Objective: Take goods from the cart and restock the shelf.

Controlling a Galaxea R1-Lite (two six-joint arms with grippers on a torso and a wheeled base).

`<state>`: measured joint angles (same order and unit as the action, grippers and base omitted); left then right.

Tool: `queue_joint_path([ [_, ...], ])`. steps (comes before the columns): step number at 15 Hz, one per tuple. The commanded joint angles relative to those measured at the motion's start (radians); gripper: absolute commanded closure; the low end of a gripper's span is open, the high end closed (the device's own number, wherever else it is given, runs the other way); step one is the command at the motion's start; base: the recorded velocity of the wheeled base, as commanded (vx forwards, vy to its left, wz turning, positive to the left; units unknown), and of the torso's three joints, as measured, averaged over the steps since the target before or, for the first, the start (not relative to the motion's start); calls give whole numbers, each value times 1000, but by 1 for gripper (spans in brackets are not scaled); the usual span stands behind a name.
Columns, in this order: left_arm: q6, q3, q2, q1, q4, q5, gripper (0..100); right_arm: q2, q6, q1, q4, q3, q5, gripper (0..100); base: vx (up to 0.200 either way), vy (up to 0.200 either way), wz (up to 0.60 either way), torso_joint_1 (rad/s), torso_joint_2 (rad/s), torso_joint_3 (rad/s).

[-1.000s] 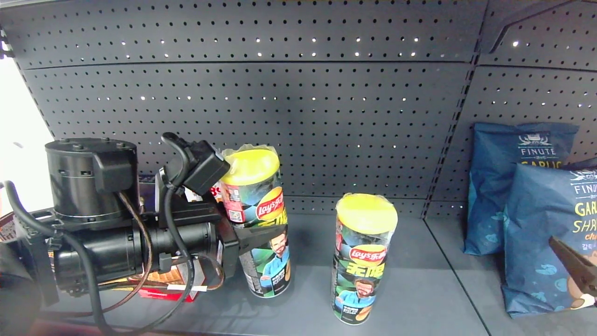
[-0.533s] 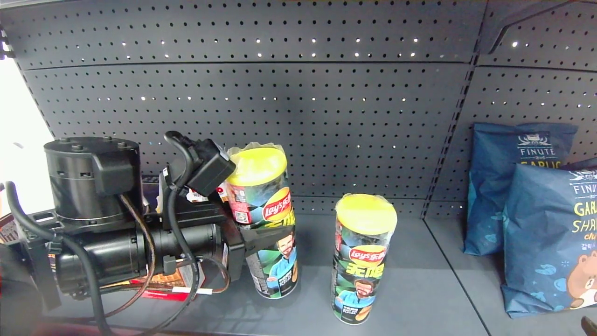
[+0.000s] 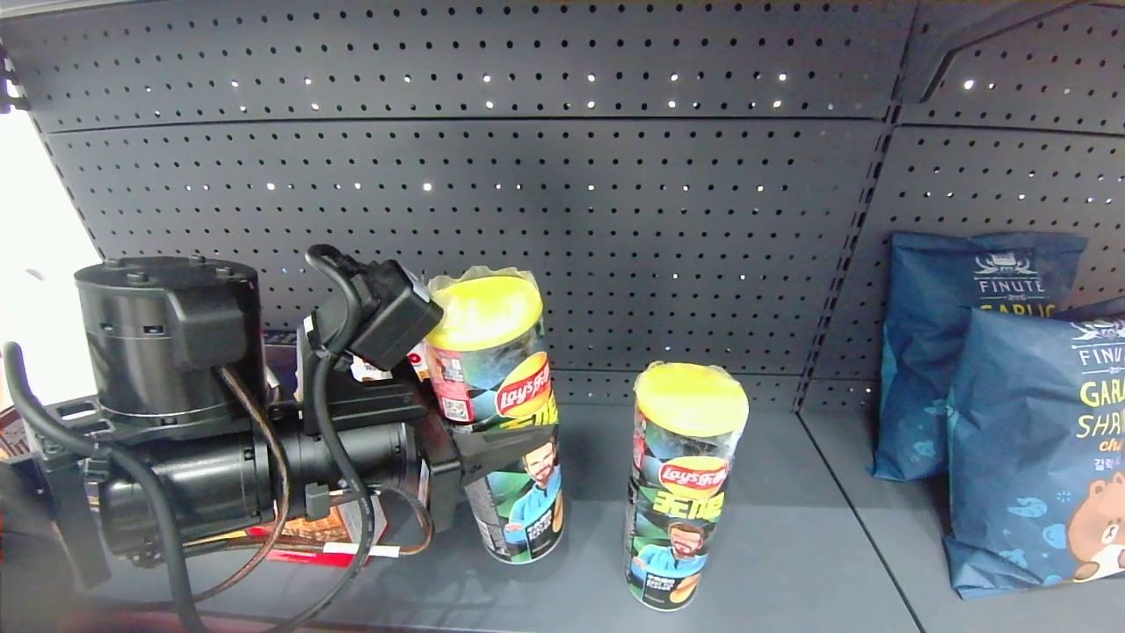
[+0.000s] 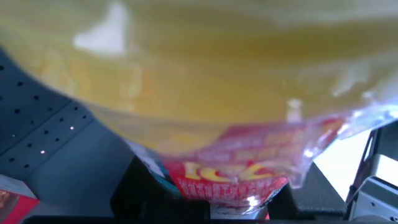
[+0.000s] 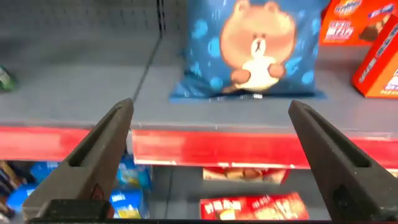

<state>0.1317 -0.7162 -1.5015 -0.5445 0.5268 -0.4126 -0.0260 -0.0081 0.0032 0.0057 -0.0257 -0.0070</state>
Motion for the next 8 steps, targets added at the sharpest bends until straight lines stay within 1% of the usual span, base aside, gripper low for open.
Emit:
queue_joint_path([
  [1,0,1,-2,0,16,-3,100,26,-6,0,0,0,121,0,0,0,0,0,0,0],
  [2,-1,3,-5,0,38,-5,100,26,-16,0,-1,0,173,0,0,0,0,0,0,0],
  [3,-1,4,-6,0,48,-6,100,26,-7,0,-1,0,151,0,0,0,0,0,0,0],
  [5,-1,1,-9,5,53,-23,100,26,31,0,-4,26,-13,0,0,0,0,0,0,0],
  [8,-3,-5,-16,14,55,-57,100,26,14,0,-4,26,5,0,0,0,0,0,0,0],
])
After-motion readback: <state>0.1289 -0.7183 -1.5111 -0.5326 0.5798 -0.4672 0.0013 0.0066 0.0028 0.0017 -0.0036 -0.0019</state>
